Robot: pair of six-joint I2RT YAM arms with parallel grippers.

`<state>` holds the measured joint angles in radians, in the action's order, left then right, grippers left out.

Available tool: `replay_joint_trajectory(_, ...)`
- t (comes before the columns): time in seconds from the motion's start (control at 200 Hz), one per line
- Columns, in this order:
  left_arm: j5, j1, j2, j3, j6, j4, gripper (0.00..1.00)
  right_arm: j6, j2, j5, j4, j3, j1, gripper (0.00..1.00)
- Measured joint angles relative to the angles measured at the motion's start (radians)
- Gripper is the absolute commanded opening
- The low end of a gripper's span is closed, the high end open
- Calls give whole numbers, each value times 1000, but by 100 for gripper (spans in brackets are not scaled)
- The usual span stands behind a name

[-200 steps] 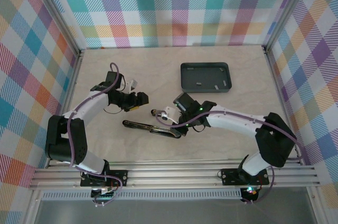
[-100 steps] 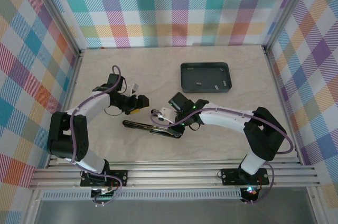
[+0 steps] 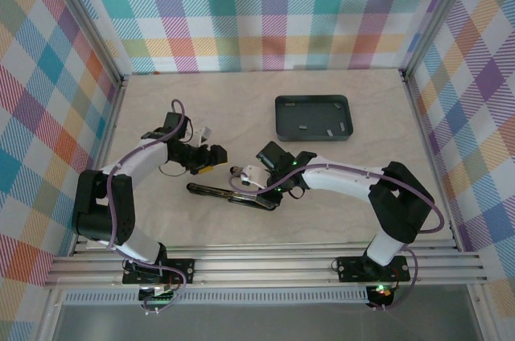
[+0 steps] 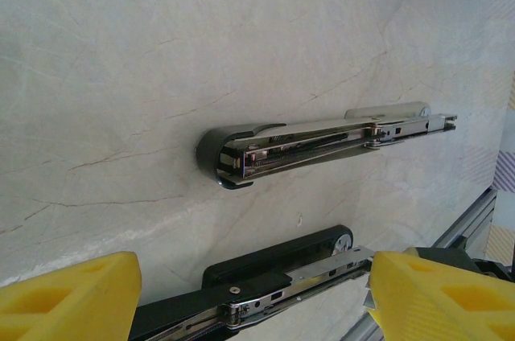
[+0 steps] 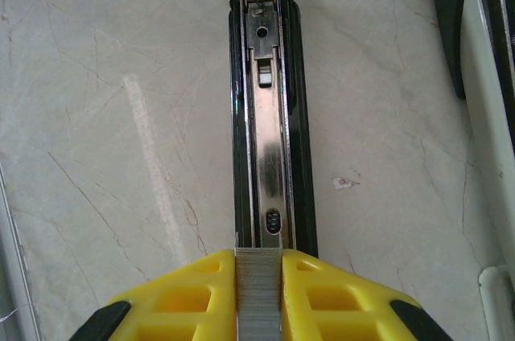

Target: Load the staples into the stapler

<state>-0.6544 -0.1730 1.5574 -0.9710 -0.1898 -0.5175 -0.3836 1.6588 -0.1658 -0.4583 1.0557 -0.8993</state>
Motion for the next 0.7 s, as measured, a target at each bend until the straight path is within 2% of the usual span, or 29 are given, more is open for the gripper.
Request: replay_joint_trajectory(0.7, 0, 0, 5, 0, 0, 0, 75, -22, 7, 12, -6, 0, 0, 19)
